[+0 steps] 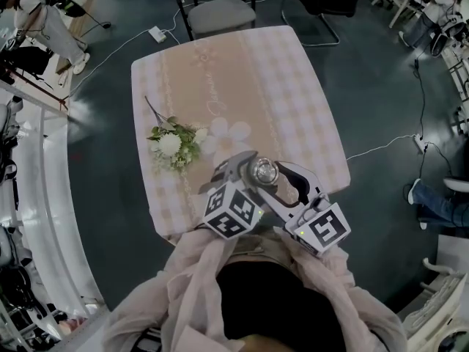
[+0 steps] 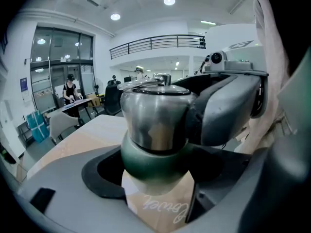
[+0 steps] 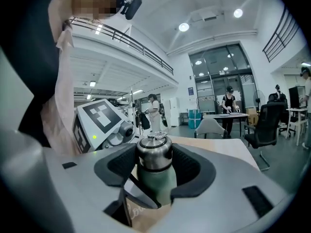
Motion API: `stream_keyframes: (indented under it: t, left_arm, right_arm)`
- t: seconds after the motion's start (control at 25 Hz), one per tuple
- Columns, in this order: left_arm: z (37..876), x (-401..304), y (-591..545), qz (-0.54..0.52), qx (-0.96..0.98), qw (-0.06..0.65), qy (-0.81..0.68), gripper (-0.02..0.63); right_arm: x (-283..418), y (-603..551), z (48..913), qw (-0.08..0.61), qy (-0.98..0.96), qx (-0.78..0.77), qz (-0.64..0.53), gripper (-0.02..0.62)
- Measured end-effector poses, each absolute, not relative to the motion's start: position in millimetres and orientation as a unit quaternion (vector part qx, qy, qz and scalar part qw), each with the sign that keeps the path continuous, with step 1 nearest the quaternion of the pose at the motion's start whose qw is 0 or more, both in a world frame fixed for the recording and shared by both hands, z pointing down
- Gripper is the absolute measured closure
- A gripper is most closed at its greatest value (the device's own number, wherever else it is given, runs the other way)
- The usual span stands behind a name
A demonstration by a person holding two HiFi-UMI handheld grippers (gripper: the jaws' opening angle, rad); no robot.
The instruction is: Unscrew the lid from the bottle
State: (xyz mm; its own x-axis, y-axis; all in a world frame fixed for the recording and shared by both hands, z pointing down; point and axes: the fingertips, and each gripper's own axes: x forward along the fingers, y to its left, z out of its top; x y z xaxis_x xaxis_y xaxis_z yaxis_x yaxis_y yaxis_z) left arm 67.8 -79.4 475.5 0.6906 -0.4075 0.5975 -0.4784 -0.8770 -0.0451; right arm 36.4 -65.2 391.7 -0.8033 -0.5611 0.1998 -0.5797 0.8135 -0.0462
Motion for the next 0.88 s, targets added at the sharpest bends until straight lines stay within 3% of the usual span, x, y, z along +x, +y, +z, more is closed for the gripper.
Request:
stream_keyframes:
  t: [0.36, 0.88]
  left_arm:
    - [478, 69, -70, 0.314, 0.922, 0.053, -0.22, 0.206]
    - [481, 74, -57, 0.328, 0.922, 0.052, -0.199, 0.206]
  right_arm:
    - [25, -54, 387, 0.119, -0.978, 0.171, -0.005, 0.351]
    - [35, -41, 394, 0.161, -0.984, -0.071, 0.006, 0.351]
